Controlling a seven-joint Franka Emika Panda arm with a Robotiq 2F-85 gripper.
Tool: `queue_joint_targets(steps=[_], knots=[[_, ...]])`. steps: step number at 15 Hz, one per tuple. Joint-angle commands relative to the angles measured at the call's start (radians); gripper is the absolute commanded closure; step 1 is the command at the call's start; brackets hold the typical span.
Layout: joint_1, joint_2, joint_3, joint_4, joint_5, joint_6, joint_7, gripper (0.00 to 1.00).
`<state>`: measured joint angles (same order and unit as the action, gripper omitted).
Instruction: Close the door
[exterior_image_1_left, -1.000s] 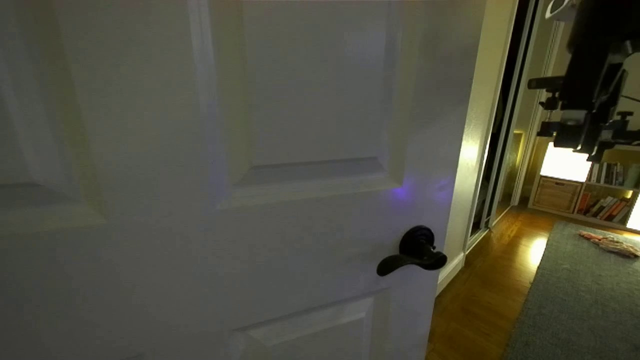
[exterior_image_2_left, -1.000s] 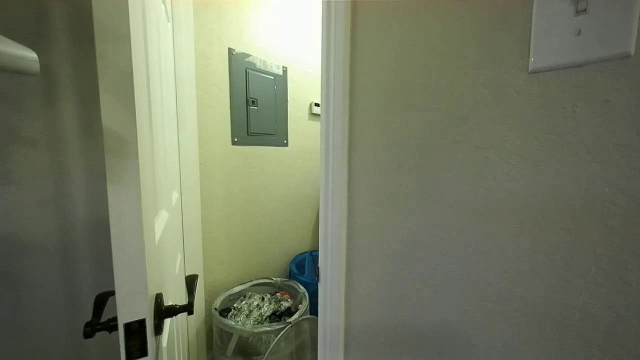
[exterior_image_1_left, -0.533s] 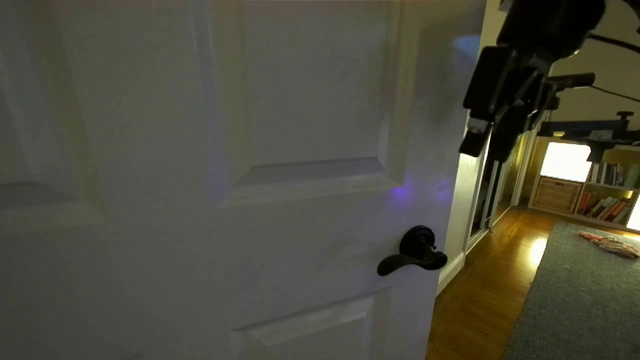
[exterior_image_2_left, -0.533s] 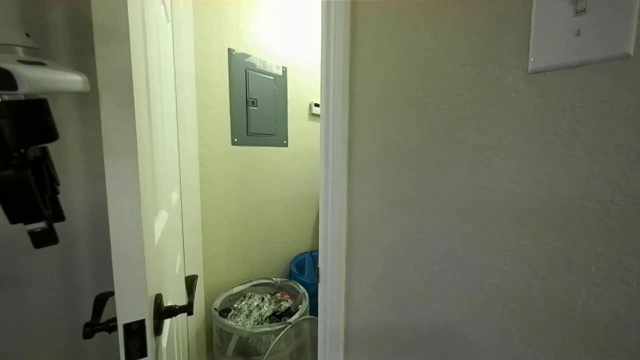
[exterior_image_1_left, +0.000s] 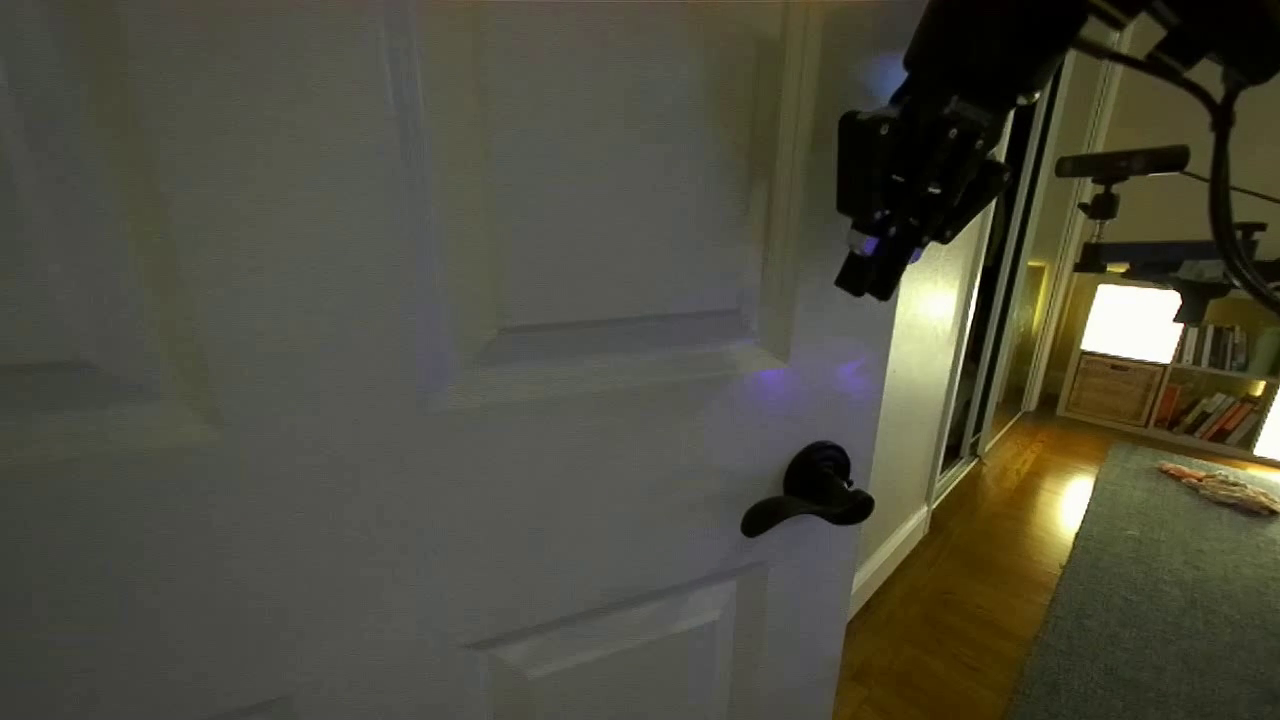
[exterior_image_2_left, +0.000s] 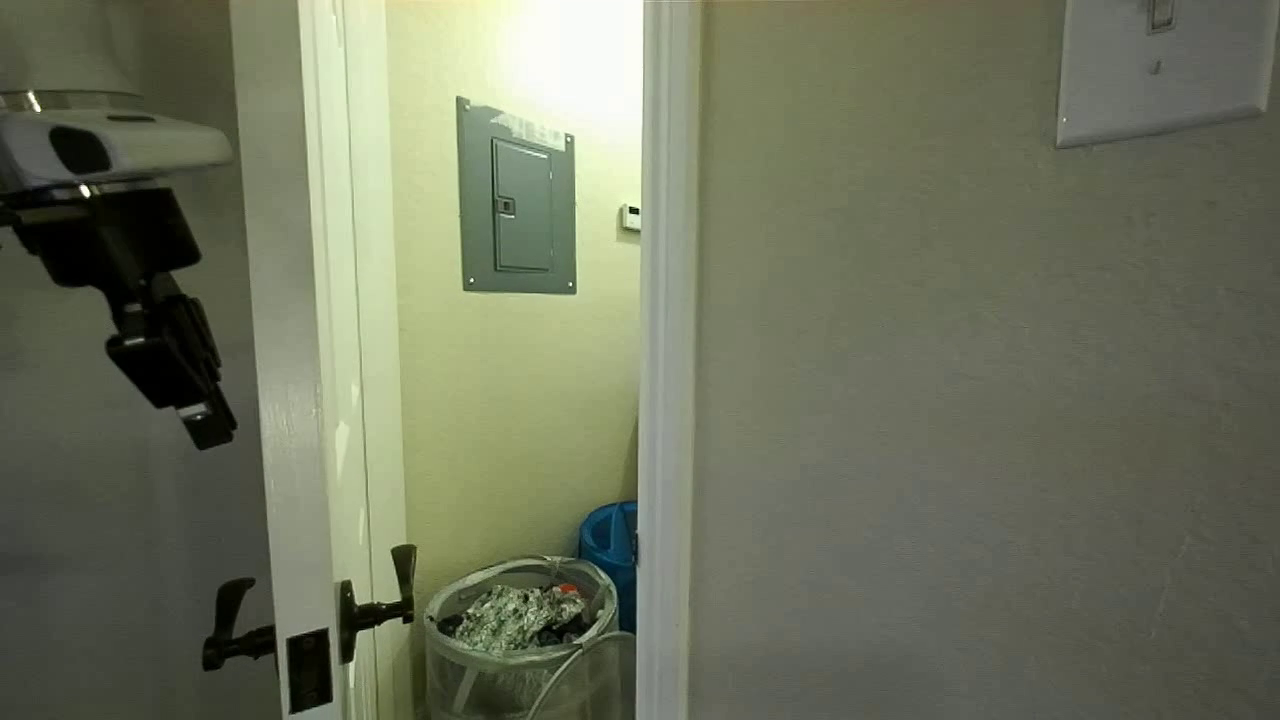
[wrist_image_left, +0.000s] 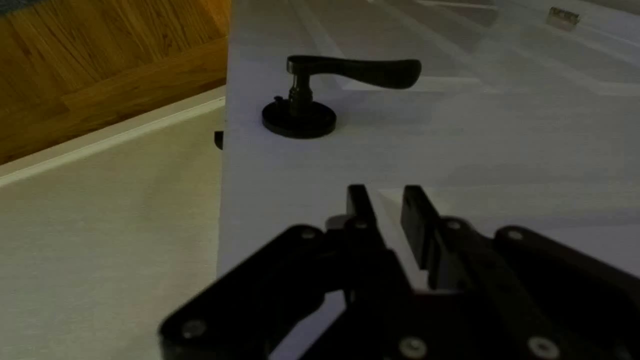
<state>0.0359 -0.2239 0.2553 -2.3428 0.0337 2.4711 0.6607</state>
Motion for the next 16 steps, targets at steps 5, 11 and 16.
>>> queue_joint_targets(steps=[5,11,16], knots=[[-0.027,0.089,-0.022,0.098,-0.192,0.007,0.149,0.96],[-0.015,0.208,-0.074,0.231,-0.263,0.003,0.149,0.95],[0.004,0.333,-0.127,0.375,-0.268,-0.004,0.116,0.94]])
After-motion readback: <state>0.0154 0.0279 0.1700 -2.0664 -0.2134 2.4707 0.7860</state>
